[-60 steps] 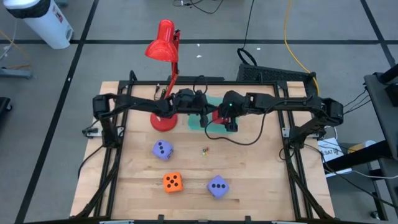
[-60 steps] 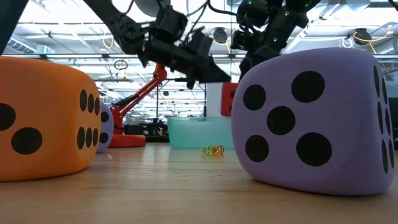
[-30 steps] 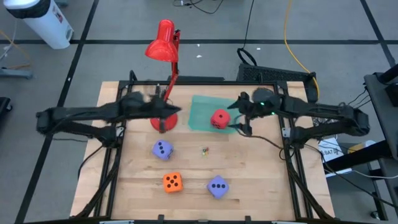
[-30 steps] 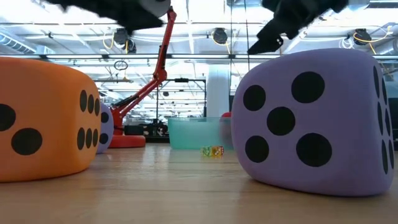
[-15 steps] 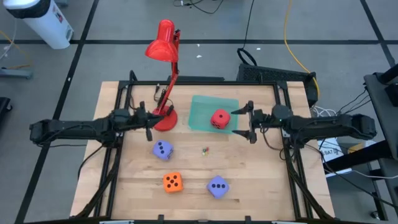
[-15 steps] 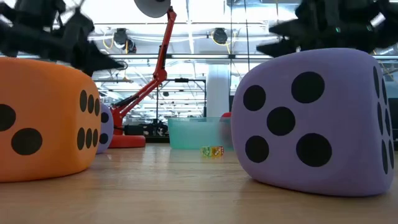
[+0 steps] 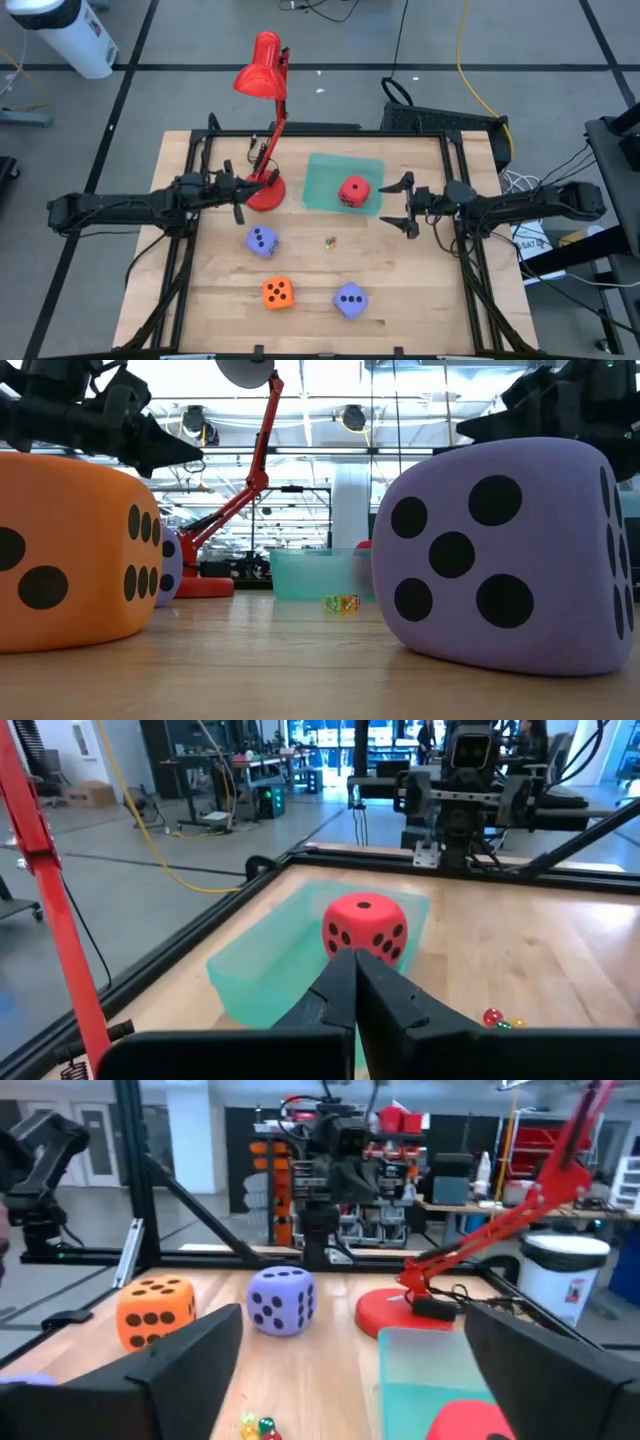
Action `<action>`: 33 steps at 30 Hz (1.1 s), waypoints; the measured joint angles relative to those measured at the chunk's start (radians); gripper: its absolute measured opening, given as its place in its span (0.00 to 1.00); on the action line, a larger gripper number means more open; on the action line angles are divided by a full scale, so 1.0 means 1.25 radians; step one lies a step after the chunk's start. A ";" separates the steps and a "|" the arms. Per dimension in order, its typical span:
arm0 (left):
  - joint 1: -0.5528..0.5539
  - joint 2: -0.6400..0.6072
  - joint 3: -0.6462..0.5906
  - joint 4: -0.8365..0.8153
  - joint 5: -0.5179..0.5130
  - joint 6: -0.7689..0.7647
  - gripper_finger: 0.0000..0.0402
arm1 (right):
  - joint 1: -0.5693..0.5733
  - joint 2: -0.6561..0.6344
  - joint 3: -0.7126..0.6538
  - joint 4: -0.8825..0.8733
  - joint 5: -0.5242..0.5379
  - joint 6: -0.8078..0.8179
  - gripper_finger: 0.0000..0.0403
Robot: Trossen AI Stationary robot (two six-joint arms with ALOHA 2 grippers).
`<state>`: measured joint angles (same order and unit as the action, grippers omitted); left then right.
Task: Pick & Place Dice
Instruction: Put the bottom large purple die into the blue bin
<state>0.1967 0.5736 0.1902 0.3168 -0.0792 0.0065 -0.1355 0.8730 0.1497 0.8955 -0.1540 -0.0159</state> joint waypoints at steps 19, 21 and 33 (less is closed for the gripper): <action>0.000 0.000 0.000 0.001 0.001 -0.029 0.06 | 0.046 0.000 0.001 0.058 0.024 -0.035 0.03; 0.000 0.000 0.000 0.001 0.001 -0.029 0.06 | 0.053 0.000 0.006 0.051 0.042 -0.020 0.04; 0.000 0.000 0.000 0.001 0.000 -0.022 0.01 | 0.329 0.083 0.235 -0.210 0.503 -0.144 0.03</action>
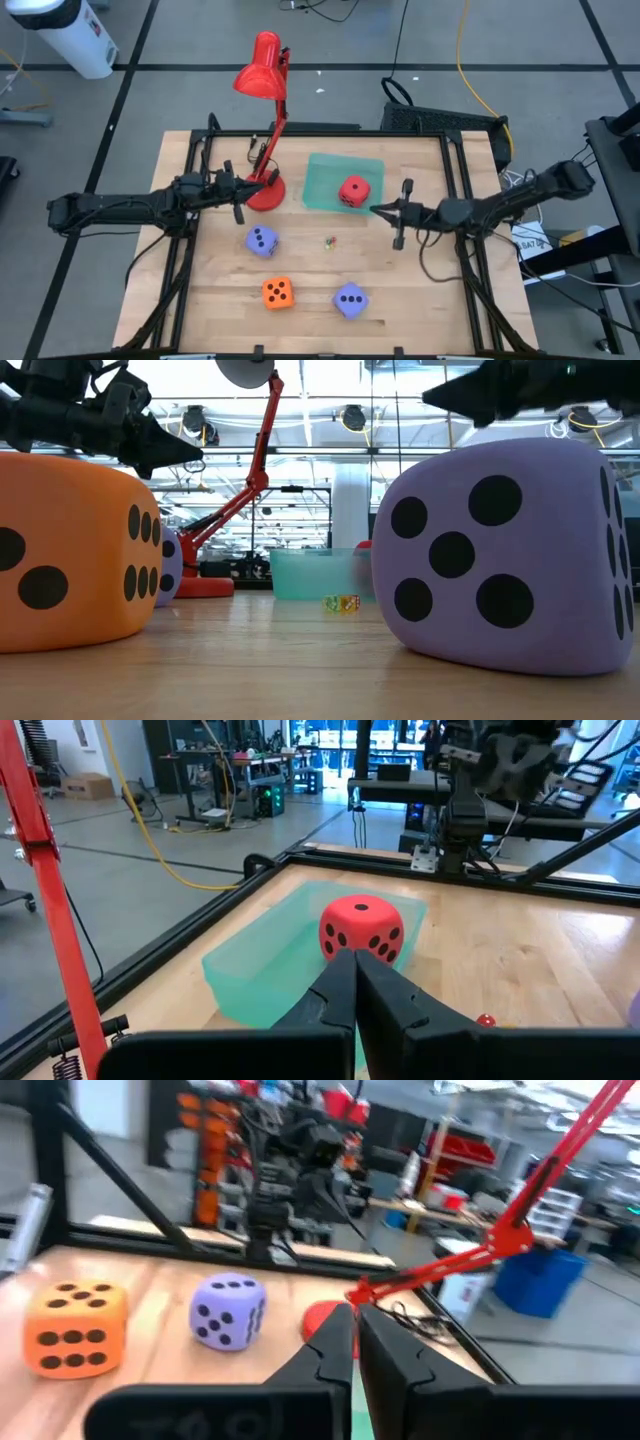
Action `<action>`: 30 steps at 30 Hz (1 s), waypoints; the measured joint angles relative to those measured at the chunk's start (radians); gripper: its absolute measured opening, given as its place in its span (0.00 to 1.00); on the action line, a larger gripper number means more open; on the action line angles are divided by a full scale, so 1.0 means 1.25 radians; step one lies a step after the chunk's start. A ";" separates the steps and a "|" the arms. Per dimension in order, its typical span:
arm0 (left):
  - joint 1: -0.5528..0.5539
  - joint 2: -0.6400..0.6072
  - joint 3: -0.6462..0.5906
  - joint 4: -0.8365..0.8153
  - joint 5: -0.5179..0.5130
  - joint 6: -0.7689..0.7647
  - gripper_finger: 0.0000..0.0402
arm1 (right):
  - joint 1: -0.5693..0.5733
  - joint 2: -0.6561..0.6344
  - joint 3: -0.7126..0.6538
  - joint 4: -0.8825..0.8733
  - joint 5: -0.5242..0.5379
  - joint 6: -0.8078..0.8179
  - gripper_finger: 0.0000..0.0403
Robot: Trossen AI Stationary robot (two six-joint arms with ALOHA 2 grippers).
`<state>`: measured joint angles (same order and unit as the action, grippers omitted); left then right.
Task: Pick & Place Dice
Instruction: Put the bottom large purple die into the blue bin
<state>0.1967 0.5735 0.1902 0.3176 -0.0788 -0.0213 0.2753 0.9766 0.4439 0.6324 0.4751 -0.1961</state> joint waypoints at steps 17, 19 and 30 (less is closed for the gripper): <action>0.000 0.000 0.000 -0.037 0.000 0.000 0.09 | 0.108 0.354 0.603 -0.789 0.148 0.304 0.09; 0.000 0.000 0.000 -0.037 0.000 0.000 0.09 | 0.108 0.403 0.666 -0.857 0.102 0.348 0.15; 0.000 0.000 0.000 -0.036 0.000 -0.001 0.09 | 0.112 0.575 0.836 -1.085 -0.239 0.559 0.67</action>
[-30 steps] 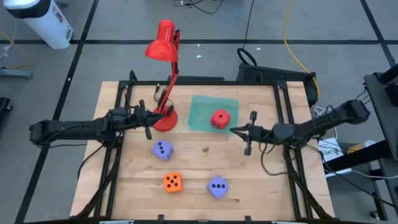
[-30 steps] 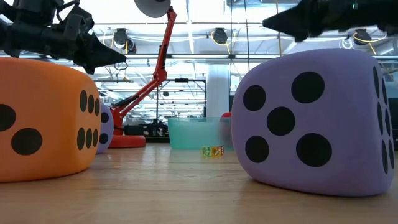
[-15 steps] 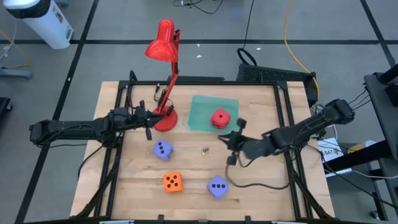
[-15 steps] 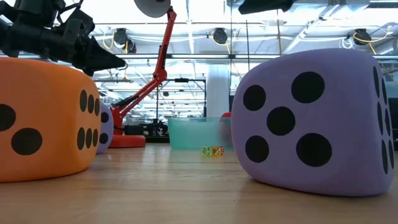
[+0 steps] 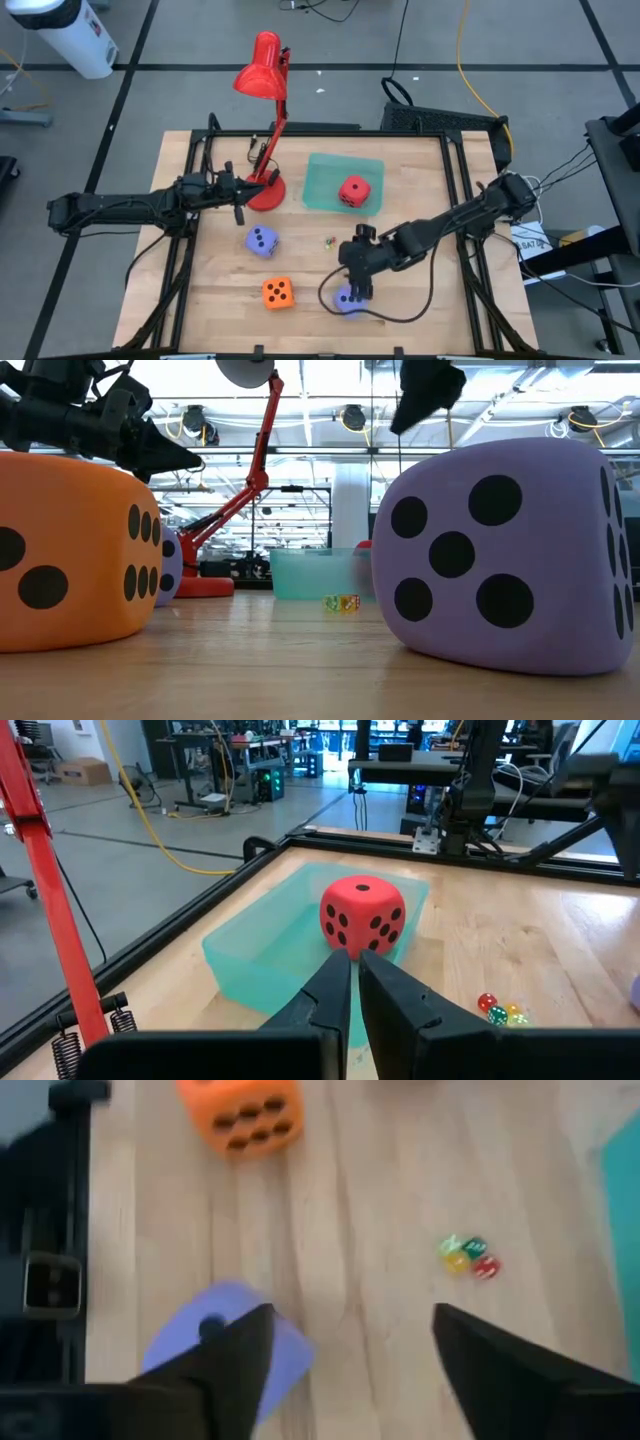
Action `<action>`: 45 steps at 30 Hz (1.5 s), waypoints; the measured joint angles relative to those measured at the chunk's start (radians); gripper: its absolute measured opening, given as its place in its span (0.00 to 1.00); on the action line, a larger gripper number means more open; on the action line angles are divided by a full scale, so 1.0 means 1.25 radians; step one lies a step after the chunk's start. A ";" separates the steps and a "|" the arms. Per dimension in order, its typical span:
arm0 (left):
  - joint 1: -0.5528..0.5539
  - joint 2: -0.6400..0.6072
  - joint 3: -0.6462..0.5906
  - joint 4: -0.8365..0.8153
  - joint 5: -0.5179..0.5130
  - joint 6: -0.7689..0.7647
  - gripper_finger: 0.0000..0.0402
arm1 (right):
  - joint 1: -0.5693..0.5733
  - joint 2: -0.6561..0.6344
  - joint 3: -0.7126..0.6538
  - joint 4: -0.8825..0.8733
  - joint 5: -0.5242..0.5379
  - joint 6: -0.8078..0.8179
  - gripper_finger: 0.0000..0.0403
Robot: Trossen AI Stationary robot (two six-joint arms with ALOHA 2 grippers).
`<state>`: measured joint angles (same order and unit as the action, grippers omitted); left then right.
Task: Pick & Place Dice
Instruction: Put the bottom large purple die into the blue bin
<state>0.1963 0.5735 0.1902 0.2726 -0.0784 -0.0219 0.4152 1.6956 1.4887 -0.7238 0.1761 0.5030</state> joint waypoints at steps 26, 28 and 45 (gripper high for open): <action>-0.003 0.002 0.000 -0.008 0.042 0.014 0.09 | 0.113 0.098 0.000 0.104 -0.082 -0.286 0.99; -0.003 0.002 0.000 -0.008 0.042 0.016 0.09 | 0.115 0.099 0.000 0.103 -0.075 -0.308 0.99; -0.003 0.002 0.000 -0.009 0.043 0.020 0.09 | 0.110 0.113 -0.019 0.134 -0.082 -0.384 0.99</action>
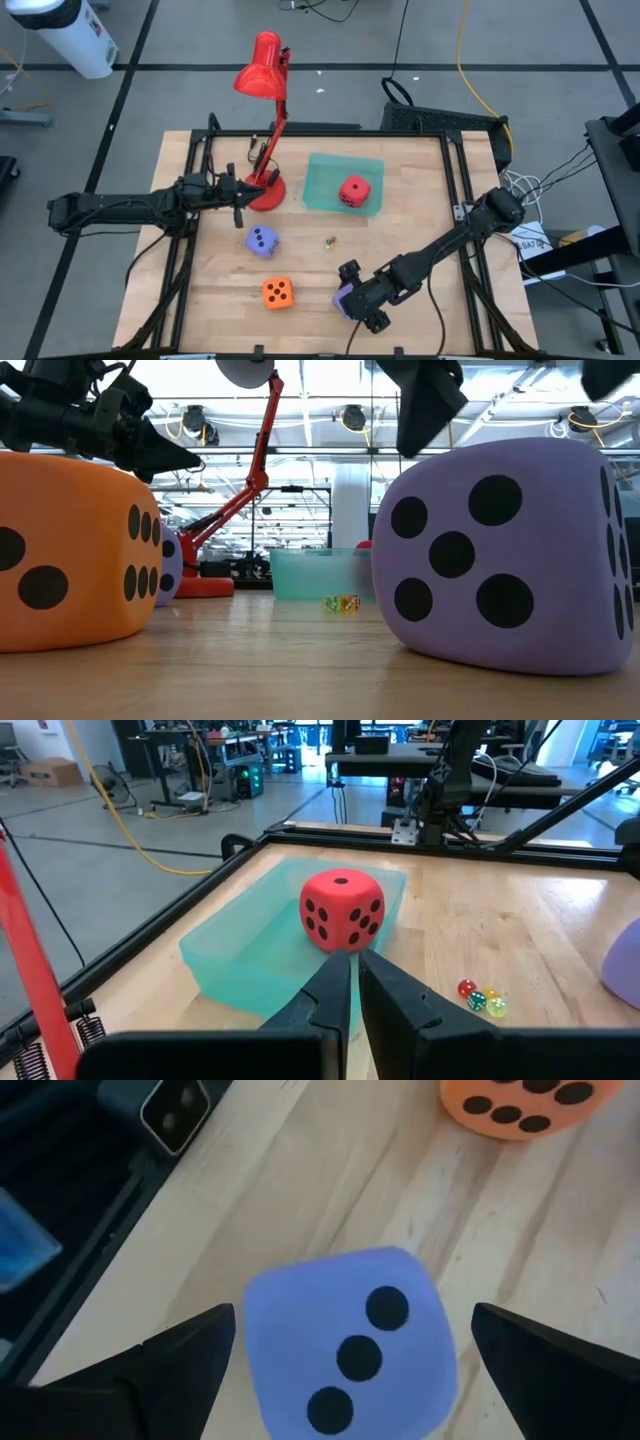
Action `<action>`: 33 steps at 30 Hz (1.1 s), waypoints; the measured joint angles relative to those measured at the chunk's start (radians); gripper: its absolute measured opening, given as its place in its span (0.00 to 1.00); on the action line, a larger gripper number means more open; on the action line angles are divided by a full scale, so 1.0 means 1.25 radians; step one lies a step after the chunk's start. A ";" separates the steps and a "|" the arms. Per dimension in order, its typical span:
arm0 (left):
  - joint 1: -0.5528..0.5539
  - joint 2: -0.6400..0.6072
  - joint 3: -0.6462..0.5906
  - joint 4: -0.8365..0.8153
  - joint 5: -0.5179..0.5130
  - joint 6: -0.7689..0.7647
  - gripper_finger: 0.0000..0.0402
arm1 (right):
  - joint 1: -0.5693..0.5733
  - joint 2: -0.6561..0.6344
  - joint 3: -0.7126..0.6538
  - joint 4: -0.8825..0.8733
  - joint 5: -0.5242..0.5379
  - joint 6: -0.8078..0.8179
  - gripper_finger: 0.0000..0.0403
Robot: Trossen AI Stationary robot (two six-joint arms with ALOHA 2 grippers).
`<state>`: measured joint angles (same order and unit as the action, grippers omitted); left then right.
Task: Pick & Place Dice
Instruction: Put the bottom large purple die into the blue bin
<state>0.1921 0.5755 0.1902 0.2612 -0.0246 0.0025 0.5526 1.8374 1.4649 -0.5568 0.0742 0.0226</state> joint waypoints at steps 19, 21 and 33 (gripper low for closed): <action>0.000 0.000 0.000 0.000 0.001 0.002 0.09 | -0.008 0.055 0.001 -0.004 -0.008 -0.052 0.99; 0.000 0.000 0.000 0.000 0.000 0.002 0.09 | -0.008 0.054 0.001 0.003 -0.012 -0.059 0.99; 0.000 0.000 0.000 0.000 0.000 -0.002 0.09 | 0.027 0.040 -0.001 0.020 0.000 -0.095 0.99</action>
<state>0.1921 0.5757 0.1902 0.2615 -0.0246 0.0001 0.5858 1.8874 1.4631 -0.5312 0.0746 -0.0961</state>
